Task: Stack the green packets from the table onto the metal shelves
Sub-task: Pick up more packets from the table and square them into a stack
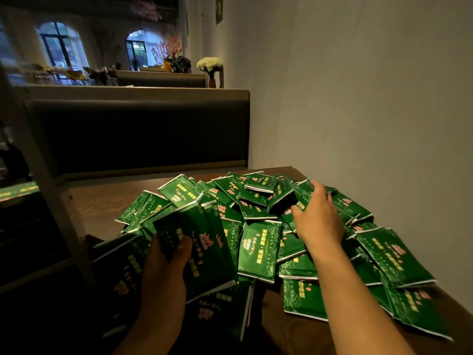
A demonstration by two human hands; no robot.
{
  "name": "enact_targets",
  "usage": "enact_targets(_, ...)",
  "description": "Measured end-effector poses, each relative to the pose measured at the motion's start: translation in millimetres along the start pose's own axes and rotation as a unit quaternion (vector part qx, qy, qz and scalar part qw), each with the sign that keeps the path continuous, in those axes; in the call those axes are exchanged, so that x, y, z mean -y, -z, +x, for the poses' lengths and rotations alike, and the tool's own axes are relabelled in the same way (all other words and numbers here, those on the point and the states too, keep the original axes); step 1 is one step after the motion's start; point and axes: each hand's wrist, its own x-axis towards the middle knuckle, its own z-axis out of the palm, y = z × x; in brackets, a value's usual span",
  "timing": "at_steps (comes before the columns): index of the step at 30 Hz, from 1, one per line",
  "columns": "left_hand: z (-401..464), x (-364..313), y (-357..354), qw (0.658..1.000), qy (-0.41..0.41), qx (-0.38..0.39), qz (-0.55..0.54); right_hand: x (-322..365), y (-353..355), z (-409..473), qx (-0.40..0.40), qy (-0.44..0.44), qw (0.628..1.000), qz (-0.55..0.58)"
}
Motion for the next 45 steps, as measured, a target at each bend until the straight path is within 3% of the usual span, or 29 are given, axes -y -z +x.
enact_targets(3, 3, 1, 2, 0.999, 0.019, 0.002, -0.032, 5, 6, -2, -0.105, 0.032, 0.988, 0.104)
enact_targets(6, 1, -1, 1, 0.998, 0.039, 0.007, -0.058, 17, 15, -11, -0.195, 0.084, 0.942, 0.258)
enact_targets(8, -1, -2, 0, 0.997, 0.04, 0.006, -0.058, 28, 19, -23, -0.178, 0.088, 0.904, 0.377)
enact_targets(11, -1, -3, -3, 0.997, 0.037, 0.009, -0.063, 43, 10, -44, -0.065, 0.085, 0.878, 0.466)
enact_targets(17, 2, -2, -5, 0.996, 0.046, -0.014, -0.073, 59, -19, -80, 0.098, 0.115, 0.884, 0.443)
enact_targets(24, 3, -5, -2, 0.998, 0.028, -0.037, -0.044, 61, -31, -93, 0.222, 0.047, 0.832, 0.506)
enact_targets(29, 1, -6, 0, 0.992, -0.078, -0.038, 0.088, 54, -21, -82, 0.273, 0.175, 0.869, 0.375)
enact_targets(34, -3, -2, 0, 0.985, -0.091, -0.016, 0.143, 52, -21, -85, 0.221, 0.226, 0.905, 0.285)
enact_targets(36, -1, -4, 0, 0.989, -0.093, -0.03, 0.109, 55, -21, -84, 0.16, 0.244, 0.903, 0.316)
enact_targets(38, 3, -6, 2, 0.991, -0.096, -0.057, 0.079, 54, -21, -79, 0.112, 0.207, 0.899, 0.369)
enact_targets(40, 5, -8, 4, 0.989, -0.105, -0.079, 0.067, 54, -18, -73, 0.092, 0.164, 0.869, 0.458)
enact_targets(42, 8, -8, 4, 0.987, -0.11, -0.095, 0.059, 53, -16, -73, 0.109, 0.166, 0.834, 0.514)
enact_targets(45, 8, -8, 4, 0.989, -0.102, -0.094, 0.048, 54, -25, -84, 0.202, 0.212, 0.835, 0.466)
